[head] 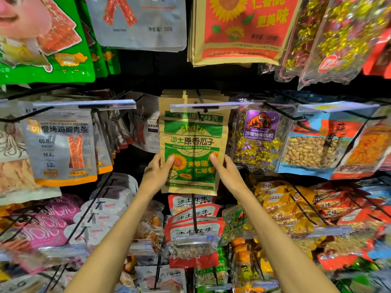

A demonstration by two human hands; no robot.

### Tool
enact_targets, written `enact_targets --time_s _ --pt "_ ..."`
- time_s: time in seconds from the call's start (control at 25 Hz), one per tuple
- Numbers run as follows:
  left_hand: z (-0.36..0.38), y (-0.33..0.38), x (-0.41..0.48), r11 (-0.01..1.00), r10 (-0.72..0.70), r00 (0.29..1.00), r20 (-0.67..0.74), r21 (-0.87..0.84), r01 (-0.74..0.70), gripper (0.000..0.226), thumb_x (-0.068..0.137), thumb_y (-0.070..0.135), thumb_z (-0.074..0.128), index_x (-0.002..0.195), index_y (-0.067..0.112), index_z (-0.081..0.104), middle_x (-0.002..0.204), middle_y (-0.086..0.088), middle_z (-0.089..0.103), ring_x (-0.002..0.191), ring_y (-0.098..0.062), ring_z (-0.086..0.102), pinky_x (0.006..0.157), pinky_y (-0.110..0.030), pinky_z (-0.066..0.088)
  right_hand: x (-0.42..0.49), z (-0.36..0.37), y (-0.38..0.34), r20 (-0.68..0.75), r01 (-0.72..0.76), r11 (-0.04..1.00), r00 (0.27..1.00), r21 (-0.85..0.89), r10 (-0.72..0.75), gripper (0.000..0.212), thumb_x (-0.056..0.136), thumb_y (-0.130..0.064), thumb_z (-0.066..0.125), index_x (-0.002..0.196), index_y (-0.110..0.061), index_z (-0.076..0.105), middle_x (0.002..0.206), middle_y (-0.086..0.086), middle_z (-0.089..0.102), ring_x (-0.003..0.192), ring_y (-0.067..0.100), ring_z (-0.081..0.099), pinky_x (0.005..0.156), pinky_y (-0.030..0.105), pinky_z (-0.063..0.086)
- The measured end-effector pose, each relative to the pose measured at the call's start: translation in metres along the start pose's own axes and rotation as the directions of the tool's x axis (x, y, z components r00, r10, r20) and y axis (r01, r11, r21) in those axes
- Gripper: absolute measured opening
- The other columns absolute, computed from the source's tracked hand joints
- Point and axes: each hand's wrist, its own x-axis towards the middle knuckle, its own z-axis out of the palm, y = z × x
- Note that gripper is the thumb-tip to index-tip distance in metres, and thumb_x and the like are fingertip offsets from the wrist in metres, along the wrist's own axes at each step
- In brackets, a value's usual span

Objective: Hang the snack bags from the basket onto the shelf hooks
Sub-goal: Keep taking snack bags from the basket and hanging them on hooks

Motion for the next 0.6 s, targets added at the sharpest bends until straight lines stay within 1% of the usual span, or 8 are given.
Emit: enact_targets --time_s 0.08,0.2,0.24,0.32,0.36,0.4,0.48,0.6 --pt "-0.007 0.001 -0.002 0.993 0.014 0.999 0.047 0.118 -0.02 0.038 0.098 0.046 0.049 0.126 0.02 0.054 0.108 0.005 0.064 0.105 -0.022 0.061 0.069 -0.027 0.043 -0.002 -0.011 -0.004 0.03 -0.035 0.999 0.999 -0.04 0.036 0.064 0.091 -0.057 0.056 0.143 -0.023 0.043 0.133 -0.011 0.054 0.118 0.009 0.052 0.096 0.027 0.04" --pt "-0.02 0.006 -0.008 0.911 -0.018 0.99 0.141 0.409 -0.042 0.053 0.098 0.049 0.046 0.14 0.016 0.042 0.129 -0.007 0.059 0.113 -0.029 0.059 0.08 -0.034 0.048 -0.007 -0.023 -0.009 0.072 -0.029 0.945 0.996 -0.325 0.055 0.055 0.095 -0.045 0.059 0.14 -0.016 0.047 0.131 -0.002 0.058 0.115 0.015 0.056 0.088 0.027 0.042" --pt "-0.023 0.007 -0.011 0.858 -0.015 0.987 0.159 0.508 -0.068 0.058 0.096 0.056 0.044 0.138 0.017 0.043 0.129 -0.009 0.058 0.109 -0.031 0.06 0.081 -0.036 0.05 -0.01 -0.027 -0.01 0.086 -0.008 0.887 0.995 -0.461 0.054 0.053 0.094 -0.046 0.058 0.137 -0.016 0.049 0.13 0.002 0.059 0.116 0.019 0.056 0.089 0.031 0.046" --pt "-0.029 0.014 -0.02 0.708 -0.015 0.985 0.17 0.698 -0.109 0.064 0.09 0.07 0.037 0.128 0.019 0.047 0.119 -0.008 0.058 0.102 -0.031 0.06 0.081 -0.041 0.053 -0.019 -0.032 -0.014 0.096 0.039 0.702 0.995 -0.712 0.042 0.057 0.092 -0.05 0.056 0.137 -0.014 0.049 0.131 0.01 0.055 0.122 0.03 0.051 0.096 0.044 0.048" --pt "-0.029 0.02 -0.026 0.632 -0.03 0.987 0.159 0.768 -0.105 0.061 0.091 0.069 0.038 0.124 0.019 0.048 0.117 -0.008 0.056 0.105 -0.032 0.057 0.084 -0.044 0.051 -0.026 -0.036 -0.018 0.089 0.055 0.607 0.996 -0.793 0.026 0.059 0.093 -0.049 0.054 0.139 -0.013 0.046 0.134 0.012 0.051 0.126 0.033 0.047 0.098 0.049 0.046" --pt "-0.027 0.025 -0.032 0.57 -0.023 0.989 0.144 0.815 -0.105 0.055 0.093 0.063 0.04 0.124 0.018 0.048 0.119 -0.009 0.055 0.111 -0.034 0.054 0.087 -0.046 0.049 -0.032 -0.039 -0.02 0.078 0.065 0.536 0.997 -0.842 0.002 0.059 0.095 -0.048 0.053 0.14 -0.012 0.044 0.136 0.013 0.048 0.128 0.035 0.043 0.1 0.051 0.044" --pt "-0.021 0.041 -0.046 0.498 0.02 0.992 0.123 0.859 -0.116 0.049 0.096 0.054 0.044 0.127 0.015 0.048 0.126 -0.011 0.053 0.12 -0.036 0.049 0.091 -0.049 0.044 -0.047 -0.048 -0.026 0.065 0.077 0.444 0.997 -0.893 -0.043 0.056 0.095 -0.048 0.051 0.139 -0.013 0.043 0.138 0.012 0.045 0.128 0.034 0.043 0.102 0.051 0.041" --pt "-0.009 0.066 -0.066 0.472 0.082 0.989 0.124 0.869 -0.148 0.05 0.096 0.05 0.045 0.132 0.015 0.048 0.131 -0.01 0.051 0.125 -0.034 0.044 0.096 -0.049 0.041 -0.063 -0.065 -0.032 0.074 0.096 0.37 0.994 -0.924 -0.074 0.054 0.095 -0.048 0.051 0.137 -0.016 0.043 0.14 0.011 0.046 0.128 0.035 0.046 0.104 0.051 0.037"
